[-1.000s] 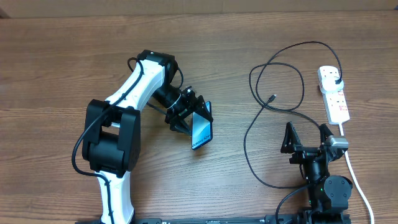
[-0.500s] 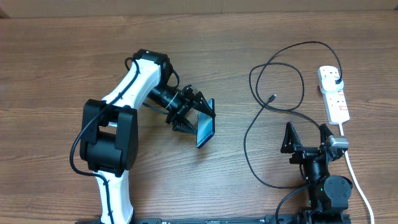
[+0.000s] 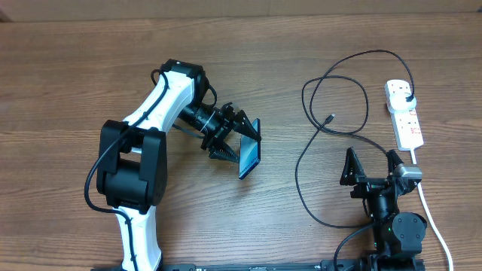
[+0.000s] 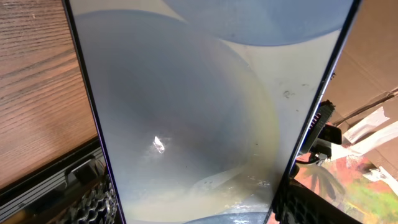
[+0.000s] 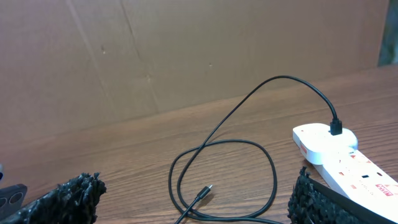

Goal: Plug charger to phone and switch on socket
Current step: 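Lift the smartphone with the left gripper and tilt it upright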

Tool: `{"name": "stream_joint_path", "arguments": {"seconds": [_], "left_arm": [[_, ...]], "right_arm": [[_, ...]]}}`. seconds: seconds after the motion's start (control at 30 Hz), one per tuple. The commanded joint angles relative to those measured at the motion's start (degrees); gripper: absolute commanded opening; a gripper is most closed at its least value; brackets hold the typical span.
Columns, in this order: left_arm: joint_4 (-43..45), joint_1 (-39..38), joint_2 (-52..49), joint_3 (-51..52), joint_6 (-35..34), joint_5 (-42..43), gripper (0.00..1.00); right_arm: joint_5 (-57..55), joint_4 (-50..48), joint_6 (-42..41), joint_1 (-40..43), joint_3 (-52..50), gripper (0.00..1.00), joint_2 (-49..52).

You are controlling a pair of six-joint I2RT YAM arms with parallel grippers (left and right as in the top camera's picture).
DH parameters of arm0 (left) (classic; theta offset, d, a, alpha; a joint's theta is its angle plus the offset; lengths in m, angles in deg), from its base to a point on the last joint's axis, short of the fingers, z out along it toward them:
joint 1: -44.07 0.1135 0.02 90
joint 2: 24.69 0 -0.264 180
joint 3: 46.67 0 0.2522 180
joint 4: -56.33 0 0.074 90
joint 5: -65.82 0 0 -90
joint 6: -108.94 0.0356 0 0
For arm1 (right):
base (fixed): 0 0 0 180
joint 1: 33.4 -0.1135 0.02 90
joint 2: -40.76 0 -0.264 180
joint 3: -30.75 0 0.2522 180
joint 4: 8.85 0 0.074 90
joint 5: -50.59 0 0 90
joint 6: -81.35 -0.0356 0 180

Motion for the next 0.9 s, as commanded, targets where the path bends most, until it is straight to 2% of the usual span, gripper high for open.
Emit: {"name": "stream_joint_path", "arguments": {"seconds": [0.0,0.87], "left_arm": [[-0.4,0.0,-0.1,-1.4,1.5,3.1,0.67],[-0.4,-0.1,-0.1,-1.4,1.5,3.1,0.68]], "right_arm": [[0.0,-0.4,0.2,0.0,-0.6,1.0,-0.6],[0.3,-0.9,0.2,0.0,-0.6,1.0,-0.5]]}}
